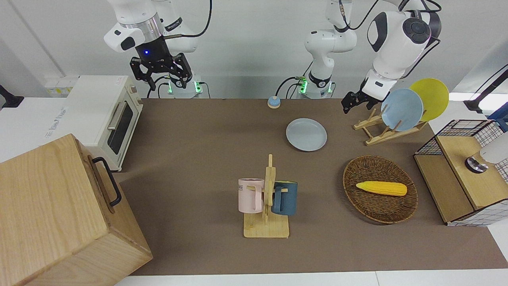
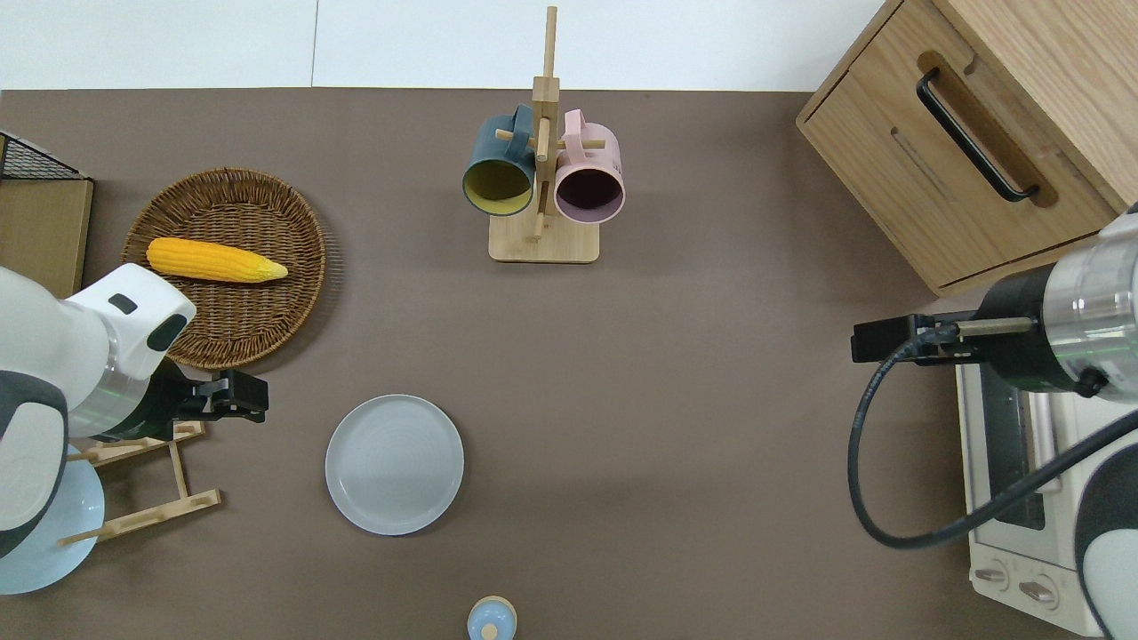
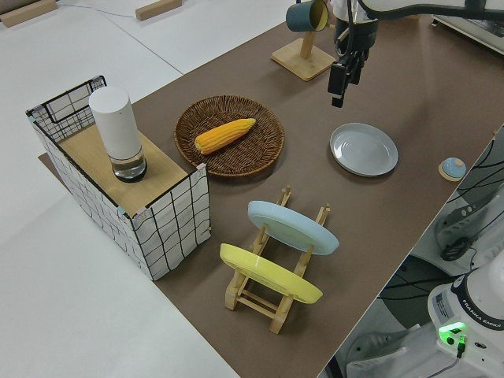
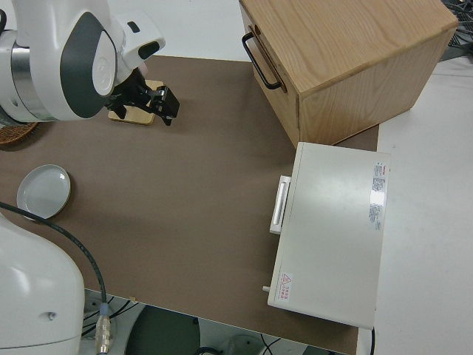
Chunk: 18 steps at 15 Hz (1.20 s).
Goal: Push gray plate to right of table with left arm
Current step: 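Lower the left gripper beside the gray plate's edge nearest it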
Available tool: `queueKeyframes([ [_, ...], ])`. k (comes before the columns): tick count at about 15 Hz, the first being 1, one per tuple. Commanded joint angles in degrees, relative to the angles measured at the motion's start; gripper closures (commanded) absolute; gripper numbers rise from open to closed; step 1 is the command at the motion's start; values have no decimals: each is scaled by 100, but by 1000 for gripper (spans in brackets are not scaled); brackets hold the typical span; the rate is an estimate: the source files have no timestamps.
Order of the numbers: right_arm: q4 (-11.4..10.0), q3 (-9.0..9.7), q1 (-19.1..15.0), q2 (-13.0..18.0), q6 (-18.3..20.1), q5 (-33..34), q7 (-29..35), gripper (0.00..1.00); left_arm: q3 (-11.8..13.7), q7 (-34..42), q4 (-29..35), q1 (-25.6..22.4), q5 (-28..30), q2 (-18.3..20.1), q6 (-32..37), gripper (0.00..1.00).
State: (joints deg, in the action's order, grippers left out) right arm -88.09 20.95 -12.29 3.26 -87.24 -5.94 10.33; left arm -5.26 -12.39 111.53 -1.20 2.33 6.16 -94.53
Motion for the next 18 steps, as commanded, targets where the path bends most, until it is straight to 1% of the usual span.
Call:
queueKeyframes([
  [1, 81, 23, -37, -36, 31, -92, 12, 5, 42, 271, 807, -82, 206, 438, -336, 9],
  [3, 81, 23, -37, -27, 31, -92, 12, 5, 156, 394, 1273, -82, 337, 658, -705, 9],
  [8, 81, 23, -37, -36, 31, -92, 12, 5, 157, 421, 1740, -21, 373, 694, -1076, 11],
  [12, 81, 23, -37, -36, 31, -92, 12, 5, 157, 421, 2013, -12, 469, 624, -1356, 13],
  [14, 81, 23, -37, -36, 31, -92, 12, 5, 131, 413, 2223, 6, 522, 580, -1707, 13],
  [16, 81, 23, -37, -36, 31, -92, 12, 5, 95, 413, 2355, 6, 540, 518, -1902, 13],
  [18, 81, 14, -37, -36, 31, -92, 12, 5, 60, 413, 2409, 23, 549, 378, -2033, 13],
])
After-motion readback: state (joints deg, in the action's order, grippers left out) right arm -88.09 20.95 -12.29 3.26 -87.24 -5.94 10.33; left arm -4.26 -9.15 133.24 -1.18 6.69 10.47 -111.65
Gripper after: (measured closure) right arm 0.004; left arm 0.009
